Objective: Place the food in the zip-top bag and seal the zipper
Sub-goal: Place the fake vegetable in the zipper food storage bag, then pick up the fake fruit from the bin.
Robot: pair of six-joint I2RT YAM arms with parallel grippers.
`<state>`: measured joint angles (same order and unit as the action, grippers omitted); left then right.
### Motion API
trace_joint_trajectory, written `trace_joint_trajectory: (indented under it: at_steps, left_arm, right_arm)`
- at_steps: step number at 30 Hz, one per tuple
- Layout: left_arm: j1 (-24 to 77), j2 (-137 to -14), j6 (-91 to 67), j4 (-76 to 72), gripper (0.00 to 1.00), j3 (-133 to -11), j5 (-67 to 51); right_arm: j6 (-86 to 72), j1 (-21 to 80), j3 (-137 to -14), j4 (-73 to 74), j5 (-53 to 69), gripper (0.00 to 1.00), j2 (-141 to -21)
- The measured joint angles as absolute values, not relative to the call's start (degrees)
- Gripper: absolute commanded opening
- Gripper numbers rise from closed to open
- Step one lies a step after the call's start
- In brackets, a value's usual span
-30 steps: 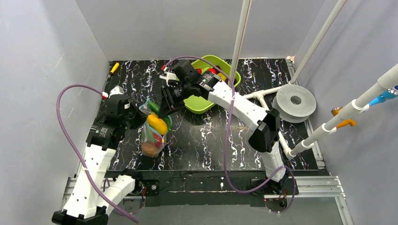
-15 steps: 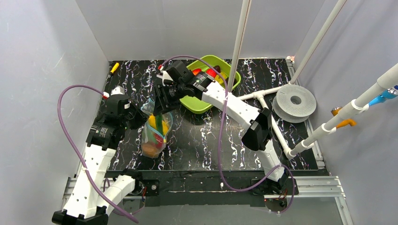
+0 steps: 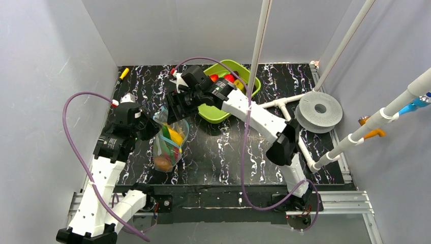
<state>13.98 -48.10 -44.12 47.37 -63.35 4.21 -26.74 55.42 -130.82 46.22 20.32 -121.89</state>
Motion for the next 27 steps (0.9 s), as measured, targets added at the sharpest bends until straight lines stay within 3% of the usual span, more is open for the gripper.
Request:
trace_joint_trajectory:
  at_steps: [12,18,22,27]
  left_arm:
    - [13.98,-48.45,-43.66,47.13,0.00,-63.33,4.54]
    - [13.98,-48.45,-43.24,47.18,0.00,-63.33,5.56]
    - [13.98,-48.29,-42.98,47.18,0.00,-63.33,6.31]
    - [13.98,-48.16,-42.74,47.13,0.00,-63.22,6.76]
  right_arm:
    - [-15.42,55.53,-126.45,46.63,9.06,0.78,-108.49]
    - [-10.87,55.53,-125.38,46.35,1.67,0.73,-106.17]
    - [-8.34,55.53,-114.78,43.05,-4.14,0.69,-100.42]
    - [-6.17,54.63,-88.29,32.64,-11.35,0.68,-85.21]
